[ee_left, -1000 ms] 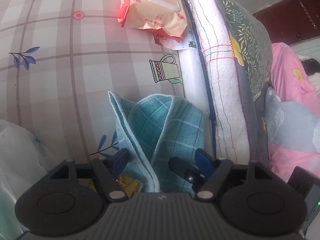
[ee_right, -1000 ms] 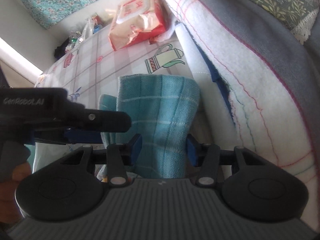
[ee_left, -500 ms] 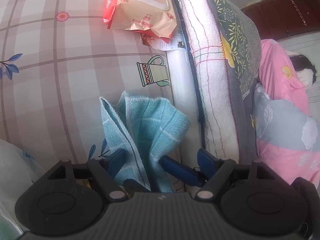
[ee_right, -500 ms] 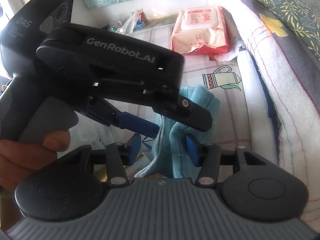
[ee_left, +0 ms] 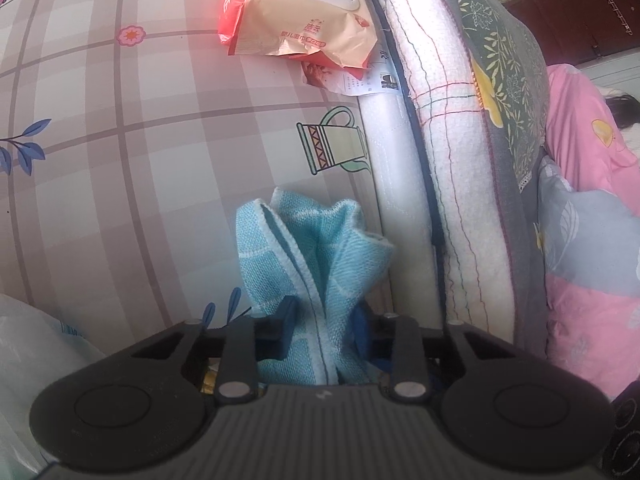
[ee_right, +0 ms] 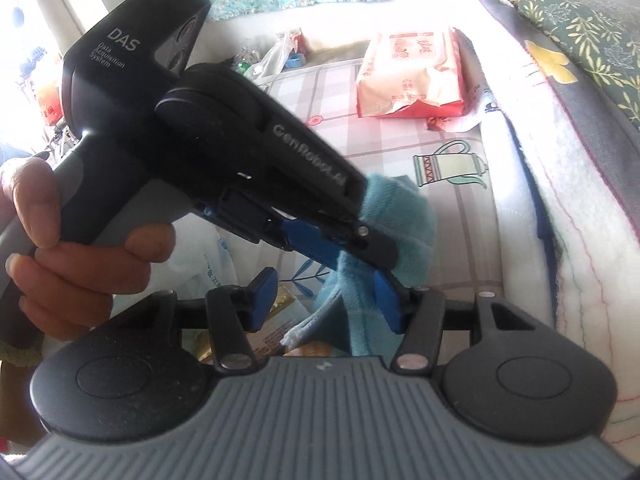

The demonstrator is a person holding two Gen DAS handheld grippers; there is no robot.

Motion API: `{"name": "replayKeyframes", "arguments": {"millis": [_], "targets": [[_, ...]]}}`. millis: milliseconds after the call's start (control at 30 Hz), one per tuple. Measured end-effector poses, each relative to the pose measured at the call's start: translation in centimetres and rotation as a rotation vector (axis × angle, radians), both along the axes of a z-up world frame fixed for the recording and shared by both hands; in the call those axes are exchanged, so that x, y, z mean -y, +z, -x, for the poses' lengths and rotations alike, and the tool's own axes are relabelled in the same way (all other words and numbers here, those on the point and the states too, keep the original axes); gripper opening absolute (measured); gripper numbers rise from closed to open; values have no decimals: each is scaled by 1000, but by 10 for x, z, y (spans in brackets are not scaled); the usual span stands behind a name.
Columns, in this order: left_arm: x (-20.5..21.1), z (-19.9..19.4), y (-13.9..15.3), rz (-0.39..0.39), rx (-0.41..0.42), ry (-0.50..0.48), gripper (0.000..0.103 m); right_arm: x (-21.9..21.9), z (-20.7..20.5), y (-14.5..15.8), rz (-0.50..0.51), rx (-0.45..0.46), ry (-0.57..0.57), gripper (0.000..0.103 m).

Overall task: Organize soft objects
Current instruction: 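Close the left tool on the light-blue towel while the right tool grips it too, then lift the towel with the right tool while the left tool opens and lets go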

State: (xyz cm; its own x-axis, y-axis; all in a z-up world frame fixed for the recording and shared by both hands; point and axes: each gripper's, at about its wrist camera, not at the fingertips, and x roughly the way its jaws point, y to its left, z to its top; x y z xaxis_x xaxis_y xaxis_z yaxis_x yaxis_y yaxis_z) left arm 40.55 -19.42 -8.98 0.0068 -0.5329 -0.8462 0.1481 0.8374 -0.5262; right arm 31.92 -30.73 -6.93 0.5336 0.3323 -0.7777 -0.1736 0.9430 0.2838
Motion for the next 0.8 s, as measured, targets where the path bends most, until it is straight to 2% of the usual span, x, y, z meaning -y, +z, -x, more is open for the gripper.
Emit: {"name": "replayKeyframes", "arguments": {"millis": [100, 333, 400, 500, 600, 800], "targets": [[-1, 1, 1, 15, 8, 8, 16, 9, -5, -1, 1, -9, -56, 57], [4, 12, 23, 51, 62, -2, 11, 18, -21, -15, -69, -82, -154, 56], [4, 17, 31, 51, 80, -4, 11, 19, -19, -15, -69, -70, -176, 42], [2, 25, 44, 75, 98, -6, 8, 19, -4, -10, -71, -45, -203, 26], [2, 36, 62, 103, 136, -11, 8, 25, 13, 5, -49, -4, -216, 18], [-5, 66, 111, 159, 253, -32, 6, 27, 40, 34, 9, 101, -246, 9]]}}
